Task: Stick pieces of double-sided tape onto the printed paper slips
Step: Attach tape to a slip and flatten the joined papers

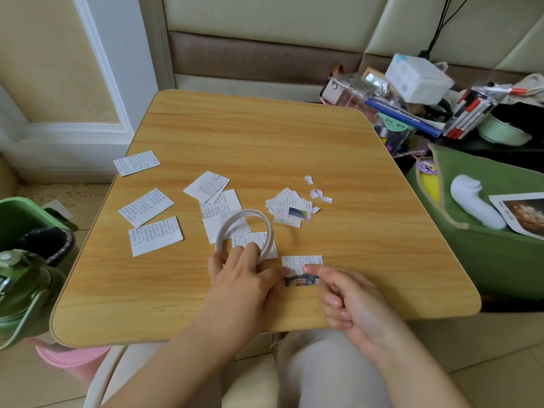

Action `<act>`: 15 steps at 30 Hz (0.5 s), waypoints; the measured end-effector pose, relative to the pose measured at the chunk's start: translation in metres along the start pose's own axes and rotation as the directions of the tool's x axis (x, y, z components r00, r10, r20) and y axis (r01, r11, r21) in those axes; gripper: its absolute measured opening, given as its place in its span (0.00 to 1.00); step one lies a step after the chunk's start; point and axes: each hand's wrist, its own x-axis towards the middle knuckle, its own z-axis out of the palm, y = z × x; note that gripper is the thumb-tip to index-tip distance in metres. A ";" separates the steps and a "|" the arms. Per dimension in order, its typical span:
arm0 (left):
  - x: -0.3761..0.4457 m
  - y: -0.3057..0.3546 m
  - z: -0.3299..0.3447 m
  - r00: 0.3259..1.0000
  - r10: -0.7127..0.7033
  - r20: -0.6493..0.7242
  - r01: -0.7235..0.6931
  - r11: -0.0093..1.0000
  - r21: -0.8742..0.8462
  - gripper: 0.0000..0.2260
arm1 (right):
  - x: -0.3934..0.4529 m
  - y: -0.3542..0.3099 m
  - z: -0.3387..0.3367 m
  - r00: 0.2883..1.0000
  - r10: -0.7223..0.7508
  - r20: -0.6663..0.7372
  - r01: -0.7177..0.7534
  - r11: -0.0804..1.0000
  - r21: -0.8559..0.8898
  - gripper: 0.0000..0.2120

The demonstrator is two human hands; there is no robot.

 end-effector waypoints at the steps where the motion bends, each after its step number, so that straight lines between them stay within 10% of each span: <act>1: 0.000 0.001 -0.001 1.000 -0.002 -0.003 0.002 1.000 -0.002 0.14 | -0.001 0.001 0.001 1.000 -0.012 -0.008 0.012 1.000 -0.025 0.13; 15: 0.003 0.002 -0.005 0.999 -0.026 -0.021 0.026 0.999 0.020 0.14 | 0.002 0.007 0.004 0.994 -0.087 -0.067 0.062 0.950 -0.307 0.13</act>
